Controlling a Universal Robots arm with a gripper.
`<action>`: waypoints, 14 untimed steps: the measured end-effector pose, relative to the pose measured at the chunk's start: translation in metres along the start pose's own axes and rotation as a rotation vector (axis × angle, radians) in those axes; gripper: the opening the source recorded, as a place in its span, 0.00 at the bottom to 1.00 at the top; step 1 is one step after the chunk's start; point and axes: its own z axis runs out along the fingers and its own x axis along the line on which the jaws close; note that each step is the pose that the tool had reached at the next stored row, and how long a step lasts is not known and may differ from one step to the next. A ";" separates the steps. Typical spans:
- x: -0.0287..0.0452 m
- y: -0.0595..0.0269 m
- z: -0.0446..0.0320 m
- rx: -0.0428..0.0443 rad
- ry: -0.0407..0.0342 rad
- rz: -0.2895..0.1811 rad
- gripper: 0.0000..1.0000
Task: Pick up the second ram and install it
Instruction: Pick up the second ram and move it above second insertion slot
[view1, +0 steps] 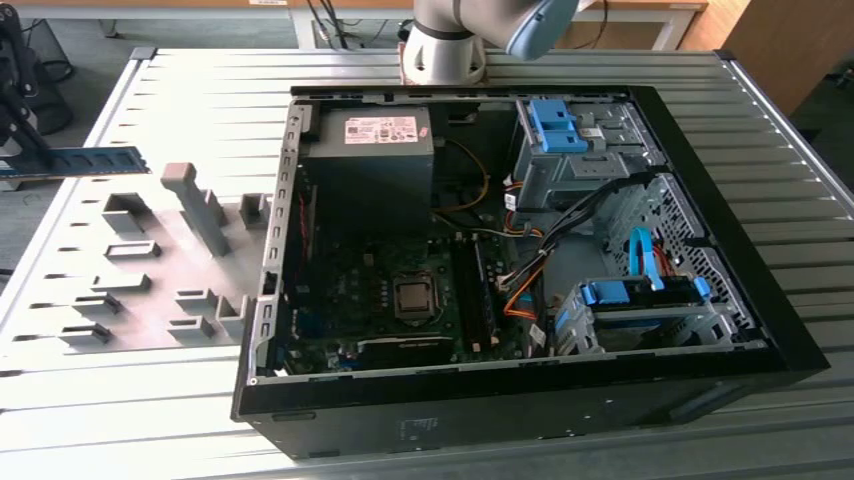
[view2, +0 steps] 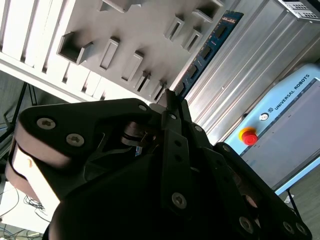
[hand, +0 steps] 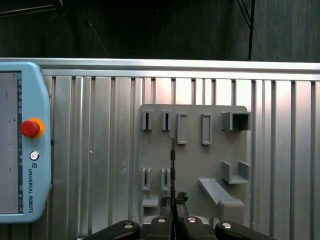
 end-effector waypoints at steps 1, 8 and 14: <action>0.0000 -0.0004 0.0000 -0.0001 0.0000 0.000 0.14; 0.0000 -0.0035 -0.0001 -0.0001 0.0001 0.000 0.14; 0.0000 -0.0064 -0.0001 -0.0001 0.0001 0.000 0.14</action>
